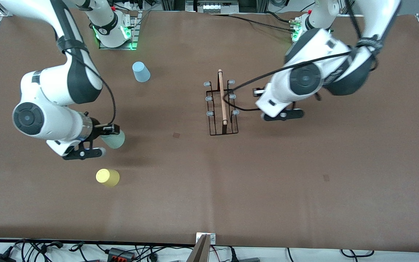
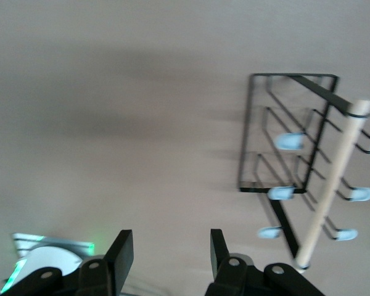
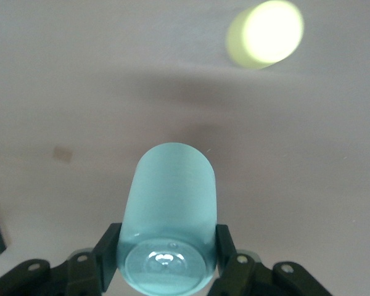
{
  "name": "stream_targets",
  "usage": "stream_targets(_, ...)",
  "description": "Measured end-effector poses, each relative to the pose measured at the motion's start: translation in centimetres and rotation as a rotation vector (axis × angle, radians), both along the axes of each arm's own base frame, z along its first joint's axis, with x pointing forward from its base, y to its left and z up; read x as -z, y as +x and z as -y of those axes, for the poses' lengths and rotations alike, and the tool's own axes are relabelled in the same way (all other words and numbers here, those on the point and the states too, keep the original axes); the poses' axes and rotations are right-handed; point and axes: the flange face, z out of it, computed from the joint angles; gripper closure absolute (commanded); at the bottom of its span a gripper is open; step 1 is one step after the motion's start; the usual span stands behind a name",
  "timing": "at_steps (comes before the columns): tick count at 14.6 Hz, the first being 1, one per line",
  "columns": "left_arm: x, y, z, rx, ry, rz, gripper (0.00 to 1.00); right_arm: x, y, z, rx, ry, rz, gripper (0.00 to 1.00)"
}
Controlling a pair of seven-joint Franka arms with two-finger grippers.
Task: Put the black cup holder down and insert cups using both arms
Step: 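Lift the teal cup with the right gripper while the left gripper withdraws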
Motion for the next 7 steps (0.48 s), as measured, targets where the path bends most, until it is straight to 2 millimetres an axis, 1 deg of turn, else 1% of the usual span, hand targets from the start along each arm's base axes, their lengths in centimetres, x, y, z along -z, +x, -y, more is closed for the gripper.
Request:
stream_targets(1, -1.5, 0.4, -2.3, -0.004, 0.007, 0.006, 0.40, -0.4, -0.7, -1.7, -0.028, -0.003, -0.016, 0.76)
stream_targets(2, -3.0, 0.6, -4.6, -0.002, 0.010, 0.015, 0.37, -0.8, -1.4, -3.4, -0.057, -0.005, -0.025, 0.76)
stream_targets(3, -4.5, 0.7, -7.0, 0.000, 0.011, 0.027, 0.35, -1.1, -2.2, -5.2, -0.088, -0.005, -0.031, 0.76)
stream_targets(4, -6.0, 0.8, -9.4, -0.003, 0.013, 0.042, 0.20, -1.5, -3.1, -7.1, -0.121, -0.006, -0.042, 0.76)
stream_targets(5, -7.3, 0.9, -11.5, -0.012, 0.016, 0.058, 0.00, -1.7, -4.4, -9.2, -0.159, -0.008, -0.059, 0.76)
stream_targets(6, -8.2, 0.9, -13.3, -0.019, 0.018, 0.069, 0.00, -2.1, -5.8, -11.6, -0.199, -0.009, -0.076, 0.76)
stream_targets(7, -8.8, 1.0, -14.7, -0.025, 0.017, 0.079, 0.00, -2.5, -7.6, -14.5, -0.247, -0.008, -0.085, 0.76)
